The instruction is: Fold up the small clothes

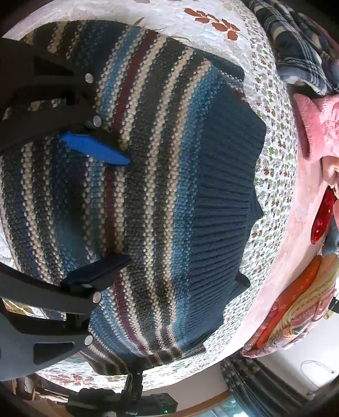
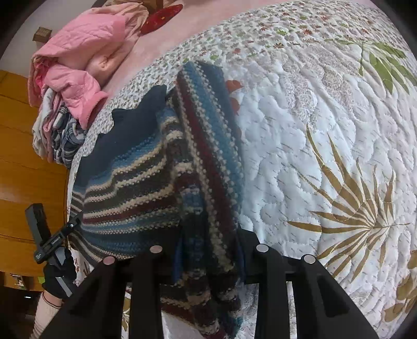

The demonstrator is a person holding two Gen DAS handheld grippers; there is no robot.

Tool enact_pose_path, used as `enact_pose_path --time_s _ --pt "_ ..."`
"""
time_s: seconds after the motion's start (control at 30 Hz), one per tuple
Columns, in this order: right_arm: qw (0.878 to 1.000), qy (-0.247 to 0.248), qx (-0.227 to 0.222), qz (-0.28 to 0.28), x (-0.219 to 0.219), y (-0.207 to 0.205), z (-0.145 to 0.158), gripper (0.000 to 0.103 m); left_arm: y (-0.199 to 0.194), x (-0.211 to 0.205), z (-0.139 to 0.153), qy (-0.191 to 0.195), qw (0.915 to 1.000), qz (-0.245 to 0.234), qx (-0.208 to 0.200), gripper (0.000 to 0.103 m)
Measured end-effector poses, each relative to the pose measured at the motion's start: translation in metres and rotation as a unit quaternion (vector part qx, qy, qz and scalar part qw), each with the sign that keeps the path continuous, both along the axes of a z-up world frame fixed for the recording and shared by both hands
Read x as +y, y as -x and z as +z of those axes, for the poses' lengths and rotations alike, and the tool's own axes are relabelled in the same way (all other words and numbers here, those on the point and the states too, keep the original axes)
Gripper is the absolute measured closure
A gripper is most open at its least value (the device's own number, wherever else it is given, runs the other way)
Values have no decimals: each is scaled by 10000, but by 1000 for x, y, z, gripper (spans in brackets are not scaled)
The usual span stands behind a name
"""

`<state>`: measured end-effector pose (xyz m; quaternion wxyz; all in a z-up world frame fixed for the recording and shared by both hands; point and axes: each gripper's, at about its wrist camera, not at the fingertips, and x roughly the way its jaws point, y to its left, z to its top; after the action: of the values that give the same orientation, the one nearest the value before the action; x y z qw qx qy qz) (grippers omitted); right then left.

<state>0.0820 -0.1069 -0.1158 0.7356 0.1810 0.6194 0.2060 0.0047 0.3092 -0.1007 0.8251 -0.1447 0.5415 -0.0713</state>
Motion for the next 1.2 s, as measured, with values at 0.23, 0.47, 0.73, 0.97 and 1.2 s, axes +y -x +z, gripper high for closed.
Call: enact_pose_path --time_s 0.23,0.47,0.73,0.97,1.2 --pt "10000 33 19 -17 4 -2 -3 71 0 0 -1 2 10000 -36 -19 32" --pt "9997 -215 -72 12 6 -4 12 73 2 1 1 23 10000 -63 -35 32" --pt "9931 -333 -621 937 78 -10 98 76 19 18 20 509 9986 -129 -106 32" --pt "9741 -59 -924 2061 184 5 132 77 31 38 27 662 9975 -67 -250 32" --pt "9517 506 -798 2920 264 30 106 96 38 59 25 1022 9943 183 -253 32"
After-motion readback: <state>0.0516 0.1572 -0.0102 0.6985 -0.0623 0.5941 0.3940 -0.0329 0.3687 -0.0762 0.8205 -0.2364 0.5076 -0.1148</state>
